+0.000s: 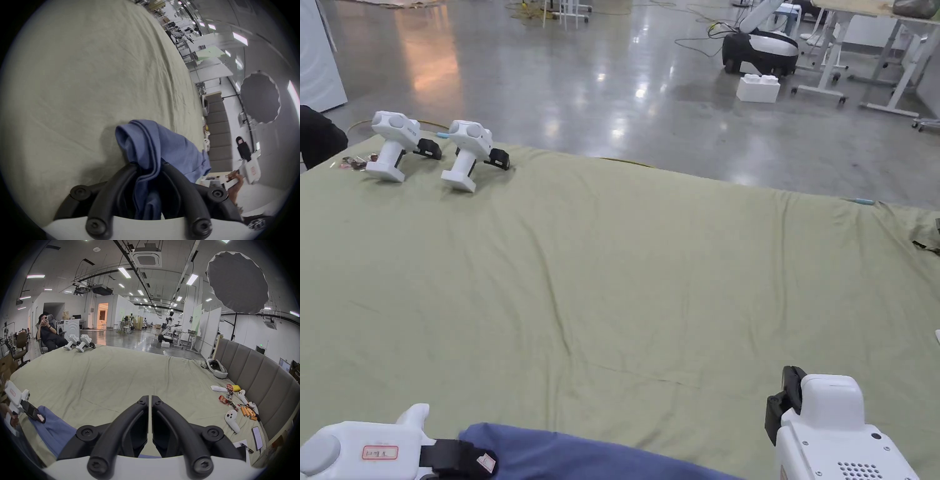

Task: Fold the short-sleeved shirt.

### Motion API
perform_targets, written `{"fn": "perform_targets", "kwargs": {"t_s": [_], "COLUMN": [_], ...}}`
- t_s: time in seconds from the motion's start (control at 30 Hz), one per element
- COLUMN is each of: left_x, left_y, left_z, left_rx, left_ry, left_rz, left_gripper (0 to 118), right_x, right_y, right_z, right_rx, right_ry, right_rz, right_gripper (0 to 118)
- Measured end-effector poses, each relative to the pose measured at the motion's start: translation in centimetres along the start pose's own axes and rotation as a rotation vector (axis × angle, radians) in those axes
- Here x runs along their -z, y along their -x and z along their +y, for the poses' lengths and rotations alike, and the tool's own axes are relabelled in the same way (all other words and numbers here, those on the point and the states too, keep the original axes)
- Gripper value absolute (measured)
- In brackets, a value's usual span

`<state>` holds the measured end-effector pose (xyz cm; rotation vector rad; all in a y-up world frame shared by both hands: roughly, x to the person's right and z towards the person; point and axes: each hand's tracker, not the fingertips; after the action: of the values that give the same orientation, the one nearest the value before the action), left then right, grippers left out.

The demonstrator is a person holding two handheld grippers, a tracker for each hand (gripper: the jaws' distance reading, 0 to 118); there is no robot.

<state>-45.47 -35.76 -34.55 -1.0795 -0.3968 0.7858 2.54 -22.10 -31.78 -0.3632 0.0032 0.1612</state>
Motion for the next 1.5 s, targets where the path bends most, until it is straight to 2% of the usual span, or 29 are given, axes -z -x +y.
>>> {"fn": "perform_targets", "kwargs": {"t_s": [0.1, 0.23, 0.4, 0.5, 0.73, 0.87, 1.1, 1.27, 1.4, 1.5], "left_x": [-1.0, -4.0, -7.9, -10.3, -12.4, -11.7, -8.7, -3.2, 2.6, 6.1], "left_y": [-1.9, -6.4, -10.0, -7.9, -7.6, -9.1, -14.4, -16.6, -16.5, -17.7], "left_z": [-0.1, -0.6, -0.4, 1.5, 1.7, 0.5, -2.9, -3.9, -4.2, -5.3], "left_rx": [0.054, 0.084, 0.170, 0.142, 0.196, 0.171, 0.117, 0.196, 0.172, 0.177], "left_ry": [-0.027, -0.072, -0.141, -0.160, -0.139, -0.138, -0.100, -0.028, 0.023, 0.060], "left_rz": [0.075, 0.056, 0.182, 0.204, 0.486, 0.456, 0.148, 0.145, 0.164, 0.230], "left_gripper": [15, 15, 15, 15, 15, 15, 15, 15, 15, 15], "right_x": [0.1, 0.2, 0.4, 0.5, 0.6, 0.7, 0.9, 0.7, 0.6, 0.4], "right_y": [0.0, 0.0, 0.0, 0.0, 0.2, 0.2, -0.1, -0.5, -1.1, -1.5], "right_z": [-0.1, -0.1, 0.0, 0.1, 0.3, 0.2, -0.1, -0.8, -1.4, -1.7], "right_rx": [0.003, 0.002, -0.005, -0.002, 0.004, 0.009, 0.024, 0.030, 0.041, 0.049], "right_ry": [0.004, 0.006, 0.001, -0.003, -0.009, -0.009, 0.005, 0.018, 0.033, 0.043], "right_rz": [0.005, 0.010, 0.020, 0.028, 0.045, 0.054, 0.058, 0.054, 0.047, 0.039], "right_gripper": [5, 5, 5, 5, 5, 5, 5, 5, 5, 5]}}
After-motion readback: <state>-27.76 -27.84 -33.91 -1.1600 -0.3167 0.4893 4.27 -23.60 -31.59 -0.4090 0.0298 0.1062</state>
